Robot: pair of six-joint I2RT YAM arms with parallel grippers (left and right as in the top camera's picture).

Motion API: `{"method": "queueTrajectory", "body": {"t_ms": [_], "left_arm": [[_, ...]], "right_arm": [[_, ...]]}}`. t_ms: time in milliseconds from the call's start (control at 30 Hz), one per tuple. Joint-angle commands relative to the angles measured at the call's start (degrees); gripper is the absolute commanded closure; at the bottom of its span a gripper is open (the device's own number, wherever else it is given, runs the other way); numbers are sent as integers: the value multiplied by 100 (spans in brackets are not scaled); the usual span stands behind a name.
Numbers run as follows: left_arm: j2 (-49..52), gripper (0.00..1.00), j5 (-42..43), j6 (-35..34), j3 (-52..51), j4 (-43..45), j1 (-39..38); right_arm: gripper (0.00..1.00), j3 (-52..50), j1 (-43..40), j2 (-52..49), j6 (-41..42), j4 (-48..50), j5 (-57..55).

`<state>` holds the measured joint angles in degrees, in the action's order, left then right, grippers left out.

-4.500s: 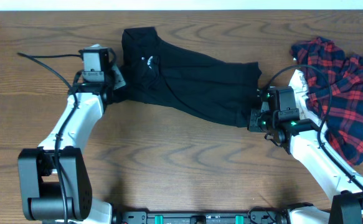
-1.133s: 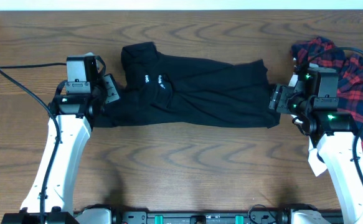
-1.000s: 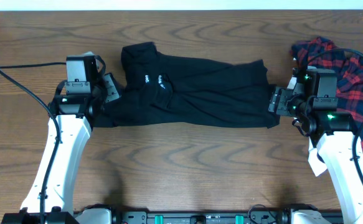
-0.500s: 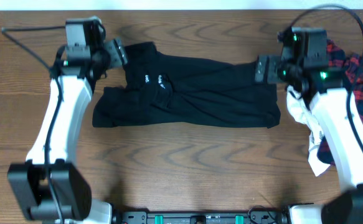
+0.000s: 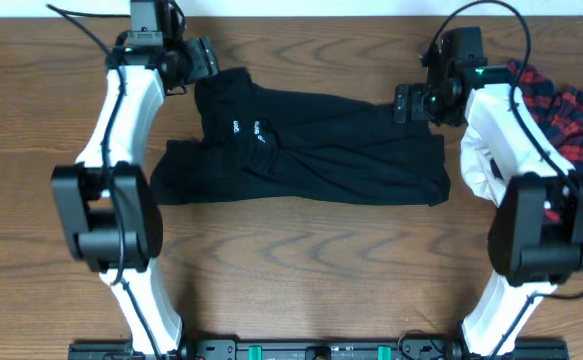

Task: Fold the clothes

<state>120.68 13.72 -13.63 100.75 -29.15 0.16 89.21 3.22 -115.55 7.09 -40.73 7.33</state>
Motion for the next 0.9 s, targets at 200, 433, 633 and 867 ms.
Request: {"method": "queueTrajectory", "body": {"t_ms": [200, 433, 633, 867], "left_arm": [[634, 21, 367, 94, 151, 732, 2], [901, 21, 365, 96, 151, 951, -24], [1032, 21, 365, 96, 151, 1137, -31], [1143, 21, 363, 96, 151, 1421, -107]], "right_arm": [[1, 190, -81, -518, 22, 802, 240], [1, 188, -79, -723, 367, 1113, 225], [2, 188, -59, -927, 769, 1366, 205], [2, 188, -39, -1191, 1217, 1735, 219]]}}
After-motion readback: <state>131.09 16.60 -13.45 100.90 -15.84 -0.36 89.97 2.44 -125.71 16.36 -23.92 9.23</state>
